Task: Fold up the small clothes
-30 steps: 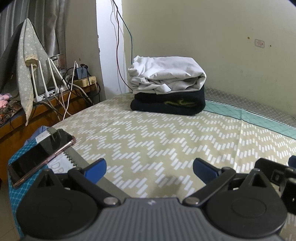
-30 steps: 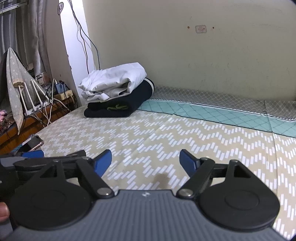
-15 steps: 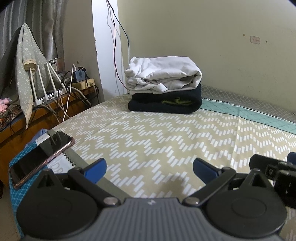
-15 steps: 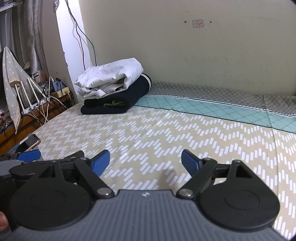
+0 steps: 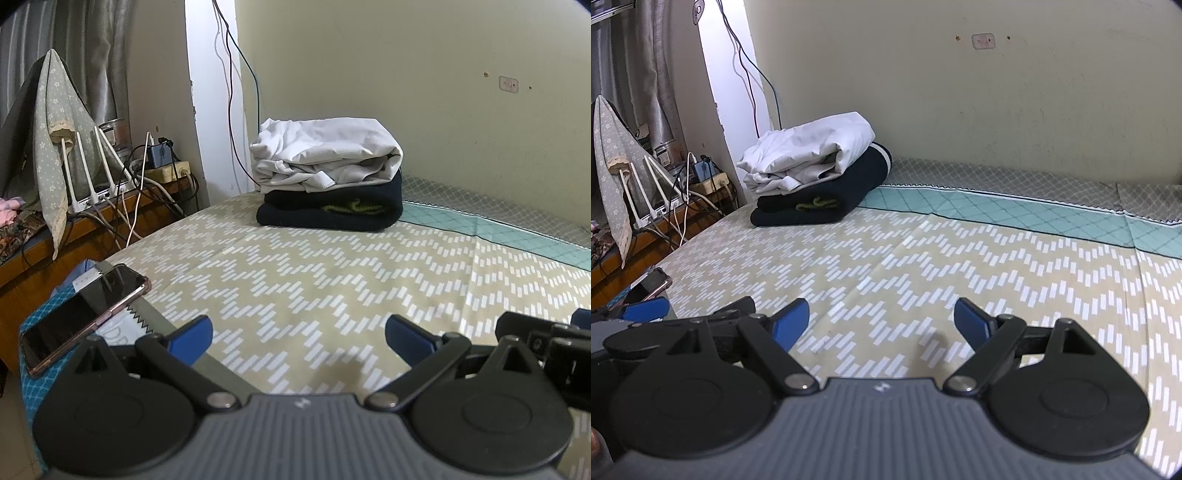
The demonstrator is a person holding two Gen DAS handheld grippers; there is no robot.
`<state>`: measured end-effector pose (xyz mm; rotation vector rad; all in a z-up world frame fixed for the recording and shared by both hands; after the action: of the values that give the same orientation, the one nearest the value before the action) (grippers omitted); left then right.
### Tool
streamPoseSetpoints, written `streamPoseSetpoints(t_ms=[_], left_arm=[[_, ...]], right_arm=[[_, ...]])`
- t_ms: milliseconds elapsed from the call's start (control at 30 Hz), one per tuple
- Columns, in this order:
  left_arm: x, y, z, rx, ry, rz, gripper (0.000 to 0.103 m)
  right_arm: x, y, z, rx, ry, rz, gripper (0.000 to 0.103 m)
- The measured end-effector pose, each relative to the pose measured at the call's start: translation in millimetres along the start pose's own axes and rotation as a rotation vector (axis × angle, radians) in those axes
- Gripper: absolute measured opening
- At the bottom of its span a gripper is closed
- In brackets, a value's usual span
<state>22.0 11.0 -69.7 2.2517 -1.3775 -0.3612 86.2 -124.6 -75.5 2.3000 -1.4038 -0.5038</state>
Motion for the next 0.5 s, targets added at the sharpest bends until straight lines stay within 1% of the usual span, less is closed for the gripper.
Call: streamPoseSetpoints(t_ms=[500], left_arm=[[-1.4,-1.6,1.1,-0.016,0.000,0.002,0.103]], right_arm=[[0.7,0.7,0.2,-0.003,-0.003,0.002,0.088]])
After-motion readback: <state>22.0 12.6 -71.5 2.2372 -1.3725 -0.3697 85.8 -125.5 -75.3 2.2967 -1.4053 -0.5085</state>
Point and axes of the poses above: each gripper's, at about its wrist camera, not at the fingertips, and y roughly against the way its jaws point, x to its right, z to its underside, the point moved 7 cm from there along -y, roughly the way its jaws point, and after that the axes turned 13 degrees about z, right-handed, at the moved point
